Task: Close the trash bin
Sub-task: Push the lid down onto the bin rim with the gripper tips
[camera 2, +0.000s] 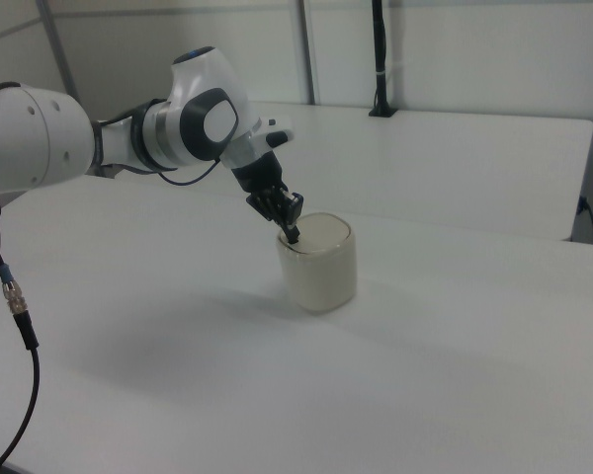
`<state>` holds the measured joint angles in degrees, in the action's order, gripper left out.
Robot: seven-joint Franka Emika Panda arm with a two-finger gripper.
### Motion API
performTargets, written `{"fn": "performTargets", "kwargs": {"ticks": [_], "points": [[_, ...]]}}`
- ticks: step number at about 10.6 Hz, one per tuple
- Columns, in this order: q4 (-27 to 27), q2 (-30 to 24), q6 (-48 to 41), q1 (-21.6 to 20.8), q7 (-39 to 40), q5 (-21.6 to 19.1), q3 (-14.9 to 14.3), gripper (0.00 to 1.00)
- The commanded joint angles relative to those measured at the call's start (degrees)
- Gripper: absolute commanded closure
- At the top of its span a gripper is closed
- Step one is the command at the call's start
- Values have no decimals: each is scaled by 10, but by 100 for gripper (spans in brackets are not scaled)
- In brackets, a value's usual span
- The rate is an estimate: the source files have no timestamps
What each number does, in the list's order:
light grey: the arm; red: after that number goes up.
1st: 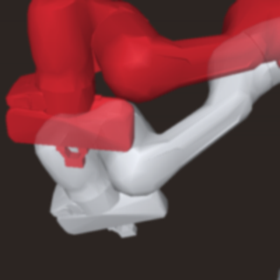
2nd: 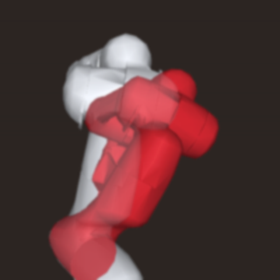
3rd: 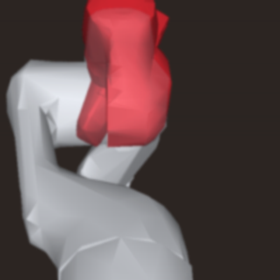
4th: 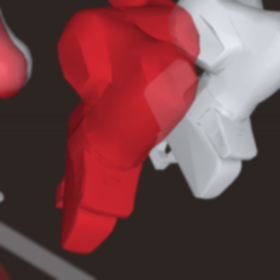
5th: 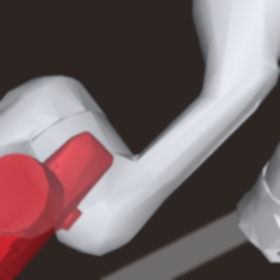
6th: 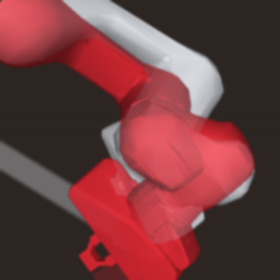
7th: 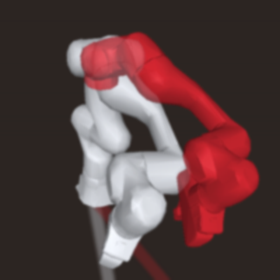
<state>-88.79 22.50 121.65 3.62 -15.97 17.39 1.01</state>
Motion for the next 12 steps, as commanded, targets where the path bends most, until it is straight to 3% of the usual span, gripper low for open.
{"fn": "performTargets", "kwargs": {"ticks": [1,7,9,12], "points": [[-5,2,-8,-4,8,11,-2,100],[0,14,-11,-10,9,4,-2,99],[0,-22,-16,-14,7,-2,0,98],[1,-89,-72,-44,20,-54,0,96]]}}
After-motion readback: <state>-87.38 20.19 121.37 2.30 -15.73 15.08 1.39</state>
